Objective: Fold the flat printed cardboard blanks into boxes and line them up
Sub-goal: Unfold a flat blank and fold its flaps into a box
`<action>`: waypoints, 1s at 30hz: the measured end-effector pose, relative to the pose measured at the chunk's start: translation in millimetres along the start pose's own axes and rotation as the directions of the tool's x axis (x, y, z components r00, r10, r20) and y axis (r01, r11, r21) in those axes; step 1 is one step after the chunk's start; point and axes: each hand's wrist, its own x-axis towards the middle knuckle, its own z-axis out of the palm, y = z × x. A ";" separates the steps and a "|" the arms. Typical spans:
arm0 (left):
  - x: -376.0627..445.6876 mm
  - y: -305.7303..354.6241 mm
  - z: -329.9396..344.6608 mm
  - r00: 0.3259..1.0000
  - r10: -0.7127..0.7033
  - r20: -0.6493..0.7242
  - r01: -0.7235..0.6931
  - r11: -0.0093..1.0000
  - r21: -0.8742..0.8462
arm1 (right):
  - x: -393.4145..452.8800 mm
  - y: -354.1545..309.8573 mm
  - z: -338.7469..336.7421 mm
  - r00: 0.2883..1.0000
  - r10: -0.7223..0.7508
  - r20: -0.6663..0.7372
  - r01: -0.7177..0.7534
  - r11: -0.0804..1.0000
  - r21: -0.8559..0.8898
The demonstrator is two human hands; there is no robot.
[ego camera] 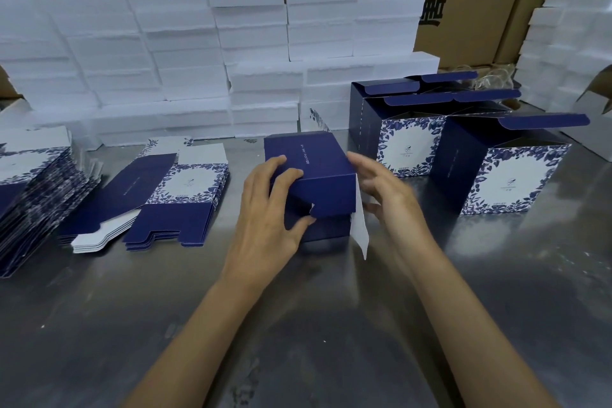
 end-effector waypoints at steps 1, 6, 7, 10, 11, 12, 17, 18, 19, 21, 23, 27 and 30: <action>0.3 -0.9 0.3 1.000 0.001 -0.004 -0.001 1.000 0.003 | 0.4 2.3 0.5 1.000 0.014 -0.001 -0.014 1.000 -0.005; -0.3 -4.7 0.5 1.000 -0.007 -0.028 0.006 0.999 -0.031 | -1.4 13.4 -1.6 0.979 0.143 0.145 -0.140 0.990 -0.033; -0.6 -5.2 0.0 1.000 -0.003 -0.027 0.002 0.999 -0.048 | -1.7 13.4 -2.3 0.976 0.148 0.161 -0.143 0.989 -0.044; -0.8 -4.9 -0.5 0.998 0.070 0.002 -0.070 0.997 -0.020 | -2.5 13.5 -3.0 0.973 0.117 0.201 -0.112 0.993 -0.032; -0.9 -4.6 -0.1 0.995 0.093 0.022 -0.094 0.996 0.002 | -2.5 14.1 -3.3 0.971 0.101 0.216 -0.099 0.995 -0.022; -1.0 -4.7 0.6 0.993 0.106 0.044 -0.107 0.994 0.017 | -2.5 14.6 -3.8 0.969 0.086 0.233 -0.084 0.996 -0.021; -1.7 -4.2 2.3 0.991 0.100 0.087 -0.103 0.994 0.027 | -0.8 19.3 -6.9 0.945 0.058 0.323 -0.048 0.998 -0.038; -2.3 -3.9 2.5 0.992 0.105 0.076 -0.105 0.994 0.001 | -0.2 21.0 -6.8 0.947 0.059 0.315 -0.046 0.998 -0.051; -3.2 -2.9 3.0 0.994 0.094 0.060 -0.091 0.995 -0.048 | 0.7 22.8 -6.7 0.954 0.060 0.295 -0.038 0.996 -0.078; -4.1 0.4 3.9 1.000 0.012 0.017 -0.009 0.983 -0.186 | 2.0 26.7 -5.8 0.971 0.060 0.233 -0.027 0.990 -0.140; -3.7 1.2 6.0 0.994 -0.106 0.006 0.103 0.951 -0.291 | 2.6 30.5 -3.5 0.985 0.044 0.169 -0.014 0.984 -0.177; -5.1 -7.1 8.3 0.937 -0.297 0.182 0.347 0.840 -0.417 | 2.7 39.9 5.8 0.999 -0.024 0.048 0.034 0.975 -0.221; -7.5 -10.3 9.4 0.891 -0.343 0.297 0.448 0.772 -0.451 | 3.1 44.3 11.5 0.996 -0.080 -0.048 0.067 0.972 -0.227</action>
